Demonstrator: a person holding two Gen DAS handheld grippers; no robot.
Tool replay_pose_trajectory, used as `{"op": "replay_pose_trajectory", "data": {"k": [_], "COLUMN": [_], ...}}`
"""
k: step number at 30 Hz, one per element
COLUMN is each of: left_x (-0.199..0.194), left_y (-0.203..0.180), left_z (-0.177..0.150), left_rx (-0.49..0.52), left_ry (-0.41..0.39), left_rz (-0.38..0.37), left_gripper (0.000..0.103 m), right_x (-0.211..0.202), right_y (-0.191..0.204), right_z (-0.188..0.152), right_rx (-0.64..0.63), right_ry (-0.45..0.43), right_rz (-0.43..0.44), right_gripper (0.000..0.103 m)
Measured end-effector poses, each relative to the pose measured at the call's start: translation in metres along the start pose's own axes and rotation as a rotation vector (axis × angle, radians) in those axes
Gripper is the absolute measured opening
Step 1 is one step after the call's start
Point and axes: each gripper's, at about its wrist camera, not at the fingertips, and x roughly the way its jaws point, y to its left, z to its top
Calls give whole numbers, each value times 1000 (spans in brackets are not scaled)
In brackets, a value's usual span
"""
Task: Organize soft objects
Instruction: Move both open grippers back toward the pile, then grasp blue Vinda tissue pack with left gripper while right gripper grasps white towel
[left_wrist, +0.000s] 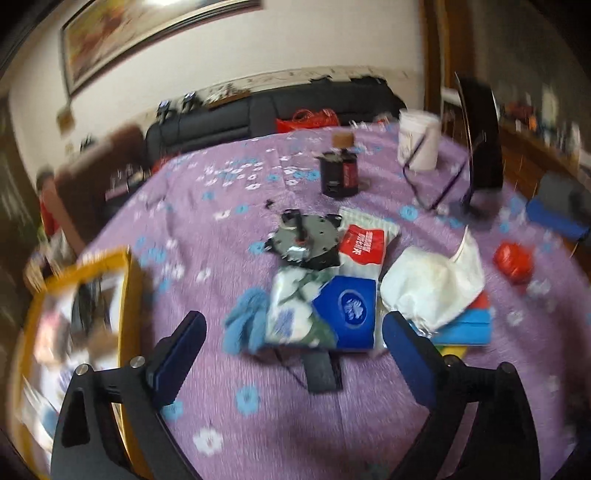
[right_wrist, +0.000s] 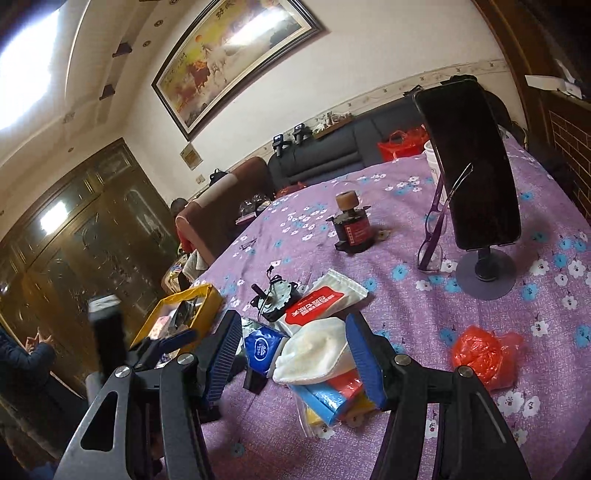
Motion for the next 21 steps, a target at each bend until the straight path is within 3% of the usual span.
{"op": "replay_pose_trajectory", "data": {"k": [3,6,8,9,11,17,21], "left_x": [21,40,46,47,41,-7,-36], "left_y": [-15,-14,-8,-4,-1,13,21], "left_z": [6,6,3,0,-4,-21,-45], "left_rx": [60,52,10,-11,-20,-75,-82], "left_ry": [31,60,67,68,47,-20,-39], "left_rz": [50,69,56,50,67,-48,-133], "left_gripper": [96,96,90,79,75,74,74], "right_x": [0,-2,0,2,8,35,53], "right_y": [-2,-3,-4,-5,-6,-7,8], "right_z": [0,0,-1,-2,-4,-16,-30], "right_rx": [5,7,8,10,9,-38,-150], "right_ry": [1,-1,8,16,36,118,156], "right_rz": [-1,-2,-7,-6,-18,-70,-124], "right_gripper": [64,64,64,64,64,64,64]}}
